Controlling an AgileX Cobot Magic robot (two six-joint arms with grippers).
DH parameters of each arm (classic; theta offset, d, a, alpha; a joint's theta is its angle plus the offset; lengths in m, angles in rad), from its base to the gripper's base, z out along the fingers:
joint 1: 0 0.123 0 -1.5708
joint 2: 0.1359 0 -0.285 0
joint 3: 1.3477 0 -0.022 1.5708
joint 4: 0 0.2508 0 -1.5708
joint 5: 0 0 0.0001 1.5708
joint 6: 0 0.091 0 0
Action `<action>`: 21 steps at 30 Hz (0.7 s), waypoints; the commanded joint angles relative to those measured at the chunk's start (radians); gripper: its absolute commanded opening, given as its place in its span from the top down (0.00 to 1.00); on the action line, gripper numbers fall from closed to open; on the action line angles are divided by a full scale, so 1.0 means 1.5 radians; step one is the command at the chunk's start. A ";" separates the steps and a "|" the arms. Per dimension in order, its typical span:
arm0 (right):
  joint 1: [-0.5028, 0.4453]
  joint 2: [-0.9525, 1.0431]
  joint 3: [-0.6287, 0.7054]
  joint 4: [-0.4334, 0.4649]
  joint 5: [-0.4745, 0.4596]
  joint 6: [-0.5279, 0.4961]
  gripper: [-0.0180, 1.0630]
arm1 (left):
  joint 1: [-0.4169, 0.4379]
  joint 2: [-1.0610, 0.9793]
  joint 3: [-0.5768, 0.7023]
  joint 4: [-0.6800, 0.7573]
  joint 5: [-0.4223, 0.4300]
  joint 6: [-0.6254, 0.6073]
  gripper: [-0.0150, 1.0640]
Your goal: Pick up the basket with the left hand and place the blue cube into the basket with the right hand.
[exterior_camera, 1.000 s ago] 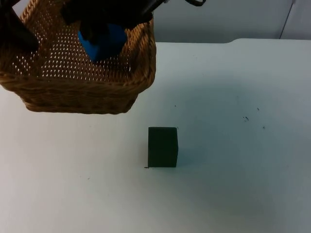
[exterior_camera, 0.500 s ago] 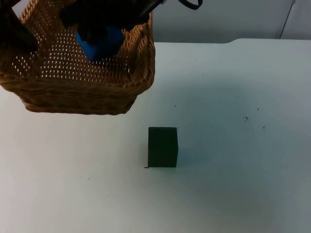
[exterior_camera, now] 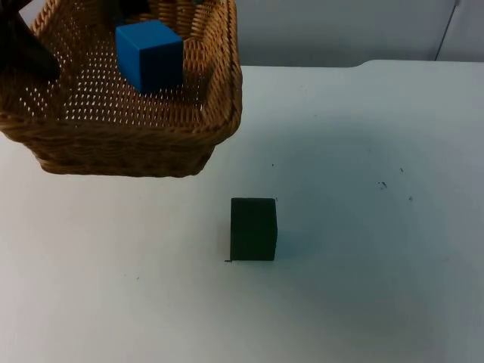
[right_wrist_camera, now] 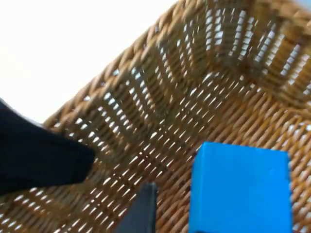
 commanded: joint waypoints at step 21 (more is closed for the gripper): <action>0.003 -0.291 0.205 -0.005 0.021 -0.060 0.16 | 0.003 0.094 -0.001 0.001 -0.067 0.049 0.99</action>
